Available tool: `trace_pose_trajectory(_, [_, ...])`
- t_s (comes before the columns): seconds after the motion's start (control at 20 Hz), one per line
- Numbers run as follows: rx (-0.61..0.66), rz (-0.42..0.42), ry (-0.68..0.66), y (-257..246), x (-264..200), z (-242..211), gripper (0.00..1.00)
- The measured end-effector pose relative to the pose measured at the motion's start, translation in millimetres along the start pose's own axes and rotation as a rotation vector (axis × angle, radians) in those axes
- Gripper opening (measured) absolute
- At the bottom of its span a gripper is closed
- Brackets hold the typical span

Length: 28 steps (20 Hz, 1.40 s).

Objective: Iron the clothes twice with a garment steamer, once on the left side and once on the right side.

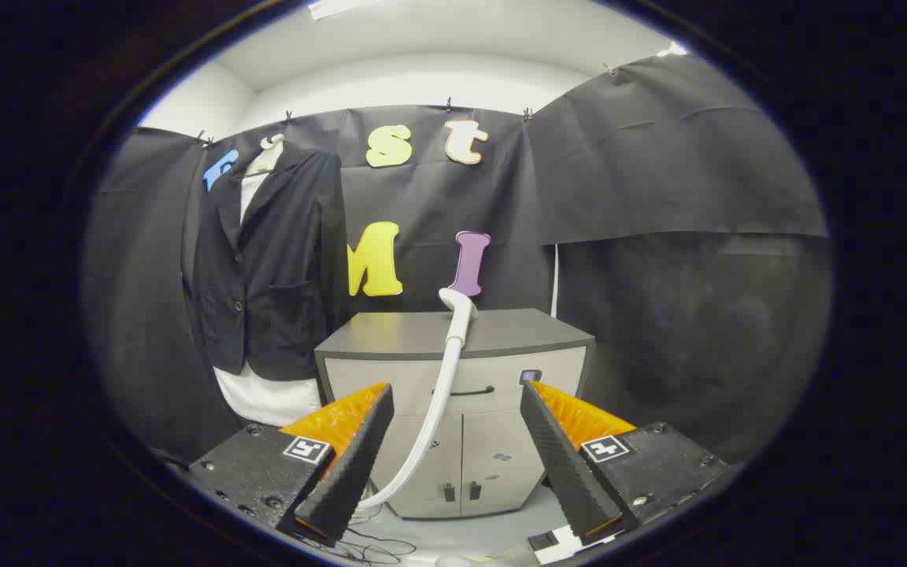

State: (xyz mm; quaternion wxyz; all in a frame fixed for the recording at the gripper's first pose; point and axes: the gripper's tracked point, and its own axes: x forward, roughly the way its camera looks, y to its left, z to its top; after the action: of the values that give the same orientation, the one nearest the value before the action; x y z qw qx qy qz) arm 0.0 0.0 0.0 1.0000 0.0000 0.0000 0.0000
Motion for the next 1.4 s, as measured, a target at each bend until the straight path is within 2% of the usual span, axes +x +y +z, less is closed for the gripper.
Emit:
trace_pose_trajectory(0.85, [0.008, -0.012, 0.006, -1.1, 8.3, 9.8, 1.0])
trace_pose_trajectory(1.1, [-0.01, -0.031, -0.004, -16.0, 45.4, 40.1, 1.0])
trace_pose_trajectory(1.4, [-0.025, 0.008, -0.018, -21.9, 135.8, 81.0, 1.0])
